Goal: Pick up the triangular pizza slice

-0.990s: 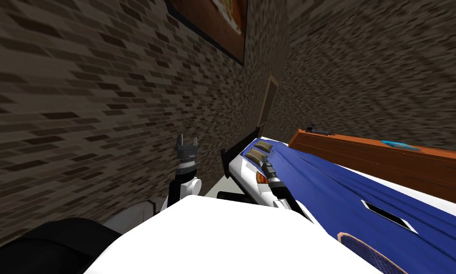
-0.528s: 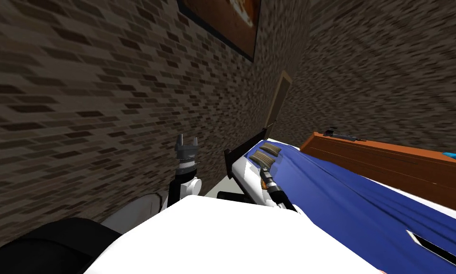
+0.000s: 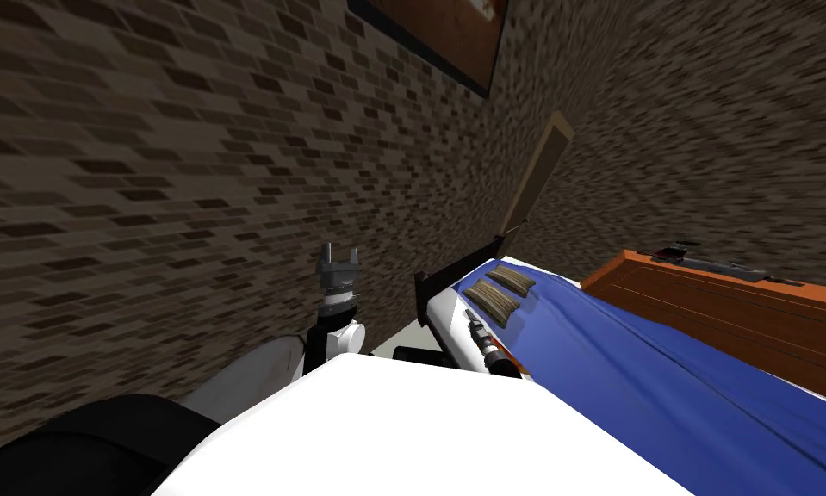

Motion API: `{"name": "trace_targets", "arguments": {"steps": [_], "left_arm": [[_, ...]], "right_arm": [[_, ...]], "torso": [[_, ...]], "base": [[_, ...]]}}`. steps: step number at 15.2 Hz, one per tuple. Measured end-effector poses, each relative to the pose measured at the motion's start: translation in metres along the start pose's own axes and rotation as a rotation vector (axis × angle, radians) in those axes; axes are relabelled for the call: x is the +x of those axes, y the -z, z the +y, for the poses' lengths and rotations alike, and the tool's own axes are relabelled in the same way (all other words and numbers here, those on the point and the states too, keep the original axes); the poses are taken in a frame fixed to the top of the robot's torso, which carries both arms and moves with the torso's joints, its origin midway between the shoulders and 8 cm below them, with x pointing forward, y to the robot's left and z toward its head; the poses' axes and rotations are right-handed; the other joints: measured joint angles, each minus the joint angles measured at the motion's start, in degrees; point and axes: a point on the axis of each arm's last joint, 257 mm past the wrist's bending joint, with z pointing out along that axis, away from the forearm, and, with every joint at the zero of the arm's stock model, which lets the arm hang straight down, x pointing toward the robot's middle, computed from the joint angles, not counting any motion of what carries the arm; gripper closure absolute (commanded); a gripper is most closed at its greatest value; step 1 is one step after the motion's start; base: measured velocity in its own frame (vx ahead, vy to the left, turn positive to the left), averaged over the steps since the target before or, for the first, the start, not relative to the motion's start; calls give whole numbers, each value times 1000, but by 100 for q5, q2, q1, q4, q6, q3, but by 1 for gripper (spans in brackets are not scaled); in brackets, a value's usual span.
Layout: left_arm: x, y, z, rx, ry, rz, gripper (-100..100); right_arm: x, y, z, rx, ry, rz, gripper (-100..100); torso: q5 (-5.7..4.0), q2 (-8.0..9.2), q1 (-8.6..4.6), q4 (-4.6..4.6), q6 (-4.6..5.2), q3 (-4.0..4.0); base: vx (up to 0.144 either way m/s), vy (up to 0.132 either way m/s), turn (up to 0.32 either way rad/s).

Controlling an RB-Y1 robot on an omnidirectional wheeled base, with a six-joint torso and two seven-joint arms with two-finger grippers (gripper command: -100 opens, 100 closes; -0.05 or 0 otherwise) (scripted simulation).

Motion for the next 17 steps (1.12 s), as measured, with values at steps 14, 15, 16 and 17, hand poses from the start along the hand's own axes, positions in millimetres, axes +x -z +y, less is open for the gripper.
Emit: {"name": "trace_targets", "arguments": {"steps": [14, 15, 16, 17], "left_arm": [[0, 0, 0, 0, 0, 0, 0], [0, 0, 0, 0, 0, 0, 0], [0, 0, 0, 0, 0, 0, 0], [0, 0, 0, 0, 0, 0, 0]], "right_arm": [[27, 68, -184, 436, 61, 99, -100], [26, 74, -193, 458, 64, 101, -100], [27, 83, -204, 487, 69, 108, -100], [29, 92, -214, 516, 73, 113, -100]], "torso": [[-1, -8, -7, -2, -1, -5], [0, -5, -4, -2, 3, -3], [0, -4, 0, -1, -1, -2], [1, -3, 2, -1, -1, -2]], "base": [[55, -17, 252], [48, -12, 197], [48, -12, 272], [32, -14, 123]]}}
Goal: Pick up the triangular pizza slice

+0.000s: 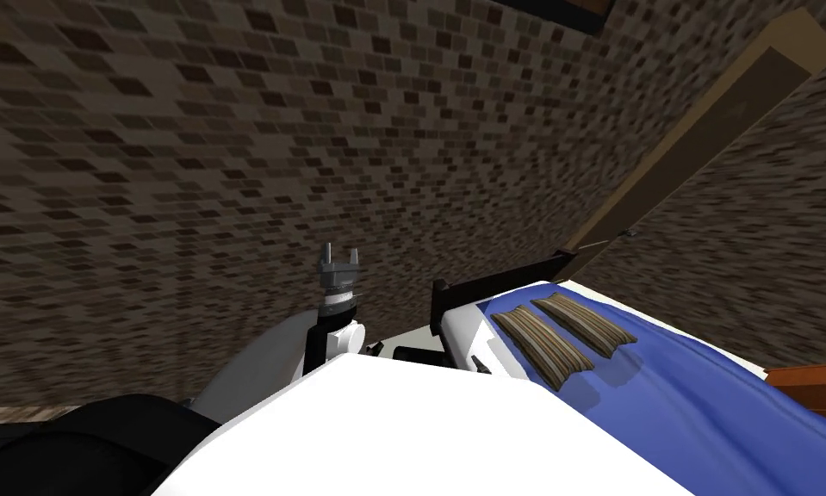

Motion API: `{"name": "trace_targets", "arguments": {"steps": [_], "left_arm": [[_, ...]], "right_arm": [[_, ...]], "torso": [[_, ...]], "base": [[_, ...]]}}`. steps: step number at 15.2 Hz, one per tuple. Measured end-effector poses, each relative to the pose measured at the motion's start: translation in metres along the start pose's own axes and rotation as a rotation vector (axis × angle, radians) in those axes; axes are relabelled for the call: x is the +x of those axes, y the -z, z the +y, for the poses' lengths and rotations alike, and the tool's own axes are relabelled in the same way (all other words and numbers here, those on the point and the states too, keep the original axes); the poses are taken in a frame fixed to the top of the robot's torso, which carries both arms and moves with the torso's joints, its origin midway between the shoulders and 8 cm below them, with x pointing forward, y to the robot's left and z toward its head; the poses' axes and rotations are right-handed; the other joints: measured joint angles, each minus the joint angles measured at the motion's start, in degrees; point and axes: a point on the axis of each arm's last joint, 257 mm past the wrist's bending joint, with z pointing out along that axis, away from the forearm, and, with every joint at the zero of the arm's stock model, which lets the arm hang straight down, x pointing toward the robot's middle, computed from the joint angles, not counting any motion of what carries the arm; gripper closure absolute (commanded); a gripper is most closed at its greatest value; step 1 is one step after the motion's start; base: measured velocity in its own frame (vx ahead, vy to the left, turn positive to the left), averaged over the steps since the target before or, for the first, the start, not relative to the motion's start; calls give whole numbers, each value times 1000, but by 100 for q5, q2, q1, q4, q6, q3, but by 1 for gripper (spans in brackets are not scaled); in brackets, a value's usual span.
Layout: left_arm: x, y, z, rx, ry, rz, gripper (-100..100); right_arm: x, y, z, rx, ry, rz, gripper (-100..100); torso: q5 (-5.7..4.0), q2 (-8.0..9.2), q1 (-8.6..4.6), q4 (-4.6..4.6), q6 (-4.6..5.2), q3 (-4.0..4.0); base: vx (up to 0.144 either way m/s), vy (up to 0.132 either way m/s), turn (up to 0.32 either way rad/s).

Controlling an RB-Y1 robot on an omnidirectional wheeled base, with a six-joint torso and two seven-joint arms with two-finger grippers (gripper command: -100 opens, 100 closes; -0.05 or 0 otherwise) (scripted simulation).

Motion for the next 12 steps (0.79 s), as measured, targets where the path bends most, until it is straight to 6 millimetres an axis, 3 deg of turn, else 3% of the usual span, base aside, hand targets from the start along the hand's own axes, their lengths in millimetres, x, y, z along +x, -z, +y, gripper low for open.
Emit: {"name": "trace_targets", "arguments": {"steps": [5, 10, 12], "left_arm": [[0, 0, 0, 0, 0, 0, 0], [0, 0, 0, 0, 0, 0, 0], [0, 0, 0, 0, 0, 0, 0]], "right_arm": [[5, 4, -40, 92, 17, 16, -100], [10, 24, -113, 250, 49, 41, -100], [11, 32, -133, 300, 59, 47, -100]], "torso": [[1, 6, 1, 1, 2, 3], [0, -3, -6, 0, -1, -1], [-1, 1, -5, 0, 4, 0]], "base": [[30, -13, 172], [51, -31, 277], [24, -26, 15]]}}
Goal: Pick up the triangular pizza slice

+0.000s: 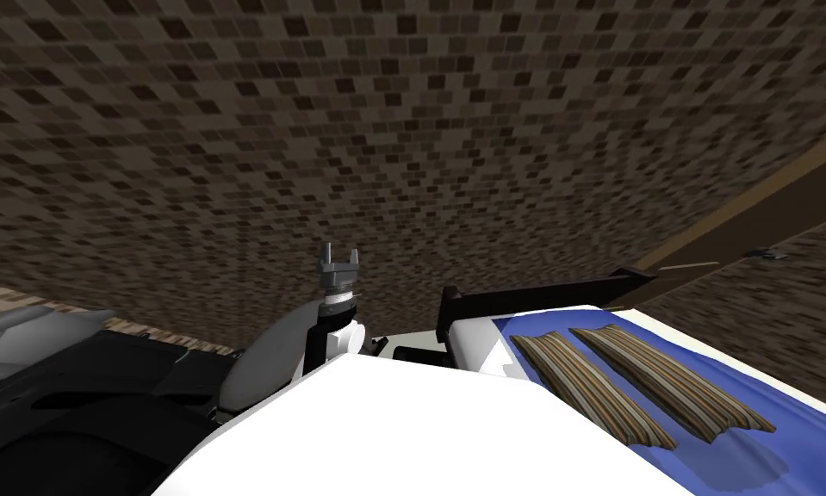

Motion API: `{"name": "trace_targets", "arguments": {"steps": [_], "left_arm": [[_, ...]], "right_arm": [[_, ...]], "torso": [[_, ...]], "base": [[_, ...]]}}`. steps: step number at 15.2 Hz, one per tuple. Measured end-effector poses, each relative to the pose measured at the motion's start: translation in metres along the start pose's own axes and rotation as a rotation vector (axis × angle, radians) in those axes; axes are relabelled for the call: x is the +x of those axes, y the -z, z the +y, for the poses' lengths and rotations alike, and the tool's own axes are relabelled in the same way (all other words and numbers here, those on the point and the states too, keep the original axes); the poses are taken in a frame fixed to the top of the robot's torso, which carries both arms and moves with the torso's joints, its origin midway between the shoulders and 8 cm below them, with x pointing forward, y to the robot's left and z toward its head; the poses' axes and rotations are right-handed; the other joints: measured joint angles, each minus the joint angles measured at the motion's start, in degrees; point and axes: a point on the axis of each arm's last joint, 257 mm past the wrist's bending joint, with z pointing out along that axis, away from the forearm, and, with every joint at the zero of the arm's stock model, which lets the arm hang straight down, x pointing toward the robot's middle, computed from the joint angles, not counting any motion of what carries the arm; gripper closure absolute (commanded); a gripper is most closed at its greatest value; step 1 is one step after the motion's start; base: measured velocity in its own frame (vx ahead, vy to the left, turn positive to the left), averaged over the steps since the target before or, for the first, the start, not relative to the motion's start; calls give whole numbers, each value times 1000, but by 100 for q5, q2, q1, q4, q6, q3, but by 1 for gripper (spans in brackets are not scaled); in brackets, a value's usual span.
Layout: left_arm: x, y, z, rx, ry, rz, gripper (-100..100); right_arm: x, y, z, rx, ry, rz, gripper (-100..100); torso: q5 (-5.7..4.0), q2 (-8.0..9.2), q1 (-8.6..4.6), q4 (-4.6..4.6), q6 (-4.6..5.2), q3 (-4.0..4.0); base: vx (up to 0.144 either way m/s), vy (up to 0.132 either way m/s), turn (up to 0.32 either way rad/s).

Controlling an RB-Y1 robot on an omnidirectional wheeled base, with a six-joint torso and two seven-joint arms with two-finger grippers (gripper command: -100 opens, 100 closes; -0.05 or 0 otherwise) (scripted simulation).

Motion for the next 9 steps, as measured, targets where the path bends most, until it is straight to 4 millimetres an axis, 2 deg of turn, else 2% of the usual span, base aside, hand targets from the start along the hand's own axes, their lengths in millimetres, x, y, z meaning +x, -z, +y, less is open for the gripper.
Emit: {"name": "trace_targets", "arguments": {"steps": [3, 4, 7, 9], "left_arm": [[0, 0, 0, 0, 0, 0, 0], [0, 0, 0, 0, 0, 0, 0], [0, 0, 0, 0, 0, 0, 0], [0, 0, 0, 0, 0, 0, 0]], "right_arm": [[6, -1, -22, 53, 11, 8, -100], [6, 0, -36, 83, 21, 12, -100], [8, 8, -67, 147, 34, 20, -100], [8, 12, -80, 181, 42, 23, -100]], "torso": [[2, 7, 10, 3, -4, 5], [2, 4, 6, 2, -5, 3], [1, 3, 5, 1, -3, 2], [2, 5, 7, 2, -1, 3]], "base": [[26, -15, 244], [41, -32, 252], [33, -26, 134], [15, -17, 41]]}}
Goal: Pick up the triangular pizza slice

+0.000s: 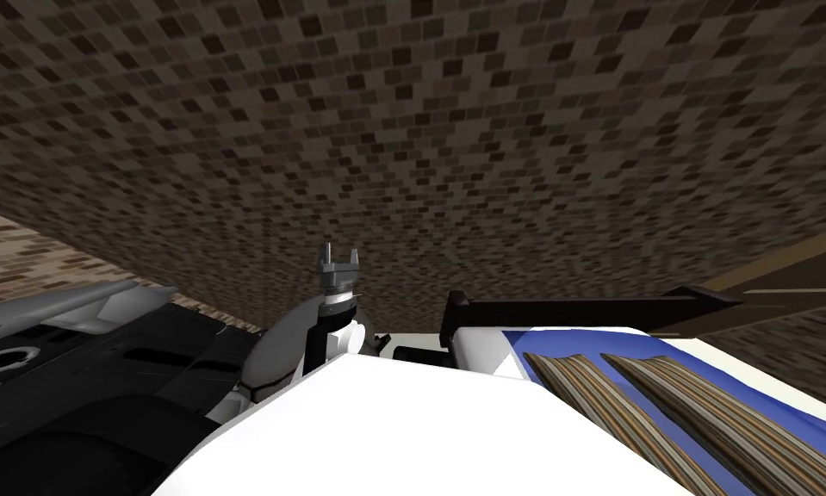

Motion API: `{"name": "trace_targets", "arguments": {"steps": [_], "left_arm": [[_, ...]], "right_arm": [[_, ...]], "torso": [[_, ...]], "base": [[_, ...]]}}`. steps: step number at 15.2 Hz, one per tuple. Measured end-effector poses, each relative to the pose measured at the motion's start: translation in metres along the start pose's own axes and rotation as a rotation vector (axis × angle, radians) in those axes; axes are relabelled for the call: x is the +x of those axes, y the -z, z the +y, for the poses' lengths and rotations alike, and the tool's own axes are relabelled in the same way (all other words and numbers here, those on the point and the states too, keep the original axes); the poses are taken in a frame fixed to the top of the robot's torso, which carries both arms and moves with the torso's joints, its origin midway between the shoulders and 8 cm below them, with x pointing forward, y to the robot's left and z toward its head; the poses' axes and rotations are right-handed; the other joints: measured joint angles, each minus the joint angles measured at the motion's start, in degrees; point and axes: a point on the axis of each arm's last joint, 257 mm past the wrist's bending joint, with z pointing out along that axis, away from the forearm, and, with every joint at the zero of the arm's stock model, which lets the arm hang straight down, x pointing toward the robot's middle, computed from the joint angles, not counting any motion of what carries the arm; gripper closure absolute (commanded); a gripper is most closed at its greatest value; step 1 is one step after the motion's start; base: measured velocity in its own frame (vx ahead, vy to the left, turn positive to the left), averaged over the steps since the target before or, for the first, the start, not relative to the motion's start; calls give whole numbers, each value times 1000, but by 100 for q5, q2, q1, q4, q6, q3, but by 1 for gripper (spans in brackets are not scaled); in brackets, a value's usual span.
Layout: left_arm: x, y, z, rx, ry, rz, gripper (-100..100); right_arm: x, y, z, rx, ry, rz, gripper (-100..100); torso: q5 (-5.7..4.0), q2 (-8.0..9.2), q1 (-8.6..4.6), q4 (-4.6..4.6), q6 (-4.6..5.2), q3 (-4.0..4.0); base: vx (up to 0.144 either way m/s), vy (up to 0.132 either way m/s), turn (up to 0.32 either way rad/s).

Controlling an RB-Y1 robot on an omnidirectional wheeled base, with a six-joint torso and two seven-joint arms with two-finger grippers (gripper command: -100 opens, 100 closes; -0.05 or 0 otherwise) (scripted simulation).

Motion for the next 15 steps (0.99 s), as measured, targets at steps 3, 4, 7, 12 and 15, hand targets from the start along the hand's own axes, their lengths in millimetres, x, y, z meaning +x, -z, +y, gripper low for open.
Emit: {"name": "trace_targets", "arguments": {"steps": [3, 4, 7, 12, 15], "left_arm": [[0, 0, 0, 0, 0, 0, 0], [0, 0, 0, 0, 0, 0, 0], [0, 0, 0, 0, 0, 0, 0], [0, 0, 0, 0, 0, 0, 0], [0, 0, 0, 0, 0, 0, 0]], "right_arm": [[4, 2, -19, 39, 10, 6, -100], [4, 2, -24, 50, 13, 7, -100], [3, 0, -38, 81, 19, 8, -100], [8, 15, -107, 238, 60, 24, -100], [7, 19, -125, 277, 71, 27, -100]], "torso": [[1, 5, 4, 1, -2, 3], [1, 5, 4, 1, 0, 3], [2, 6, 8, 2, -2, 4], [-2, -5, -11, -1, -1, -2], [0, 3, 4, 1, 1, 2]], "base": [[14, -13, 138], [10, -12, 13], [17, -10, 161], [36, -46, 245], [7, -11, 60]]}}
